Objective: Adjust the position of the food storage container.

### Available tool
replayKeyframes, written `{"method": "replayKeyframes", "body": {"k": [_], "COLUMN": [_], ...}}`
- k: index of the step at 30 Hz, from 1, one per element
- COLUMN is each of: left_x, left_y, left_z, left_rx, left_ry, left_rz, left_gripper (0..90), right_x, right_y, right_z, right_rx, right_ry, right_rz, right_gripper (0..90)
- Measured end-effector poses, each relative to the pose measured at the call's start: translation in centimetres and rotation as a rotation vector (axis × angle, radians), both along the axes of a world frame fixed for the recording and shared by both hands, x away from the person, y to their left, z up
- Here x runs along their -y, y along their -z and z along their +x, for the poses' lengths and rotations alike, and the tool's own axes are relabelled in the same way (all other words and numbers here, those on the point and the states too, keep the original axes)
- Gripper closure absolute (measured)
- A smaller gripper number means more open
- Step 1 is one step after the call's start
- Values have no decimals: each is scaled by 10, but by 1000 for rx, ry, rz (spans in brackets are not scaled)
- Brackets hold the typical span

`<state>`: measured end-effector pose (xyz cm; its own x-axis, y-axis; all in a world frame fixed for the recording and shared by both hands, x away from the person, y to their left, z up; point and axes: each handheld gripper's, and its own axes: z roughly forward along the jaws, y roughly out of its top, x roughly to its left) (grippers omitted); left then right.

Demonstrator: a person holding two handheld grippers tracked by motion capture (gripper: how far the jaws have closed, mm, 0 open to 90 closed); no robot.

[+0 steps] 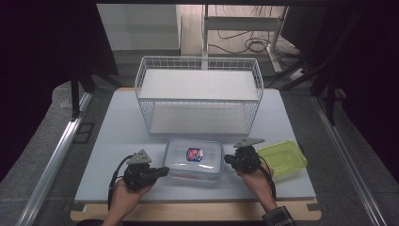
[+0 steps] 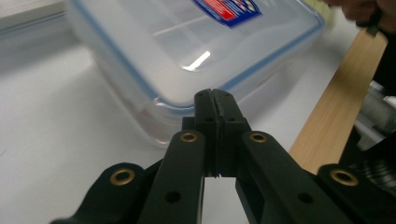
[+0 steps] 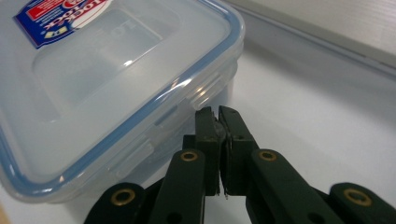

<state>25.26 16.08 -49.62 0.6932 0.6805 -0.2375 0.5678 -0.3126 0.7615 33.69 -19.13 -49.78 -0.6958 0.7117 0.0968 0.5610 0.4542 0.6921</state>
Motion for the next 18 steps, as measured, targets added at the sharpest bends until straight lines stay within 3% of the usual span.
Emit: {"method": "replayKeyframes", "body": {"k": [3,5,7,9,13,15,18], "left_x": [-2,-12,-20,-25,-19,-12,-8], "left_y": [-4,-5,-3,4,15,16,17], "left_z": [-1,1,4,11,20,19,16], "left_rx": [51,69,70,40,-11,-9,-40], "left_ry": [-24,-82,-126,-164,-136,-145,-101], "left_rz": [16,10,23,51,88,135,110], "left_gripper": [881,880,883,882,872,893,896], "right_x": [-3,-5,-6,-6,-5,-5,-4], "right_y": [1,1,1,2,2,2,2], "right_z": [6,10,14,15,14,13,12], "right_rx": [3,9,6,5,0,1,9], "right_ry": [7,13,20,23,20,23,28], "right_rz": [-2,-5,-3,2,6,4,-5], "right_gripper": [867,866,866,865,857,856,858]}}
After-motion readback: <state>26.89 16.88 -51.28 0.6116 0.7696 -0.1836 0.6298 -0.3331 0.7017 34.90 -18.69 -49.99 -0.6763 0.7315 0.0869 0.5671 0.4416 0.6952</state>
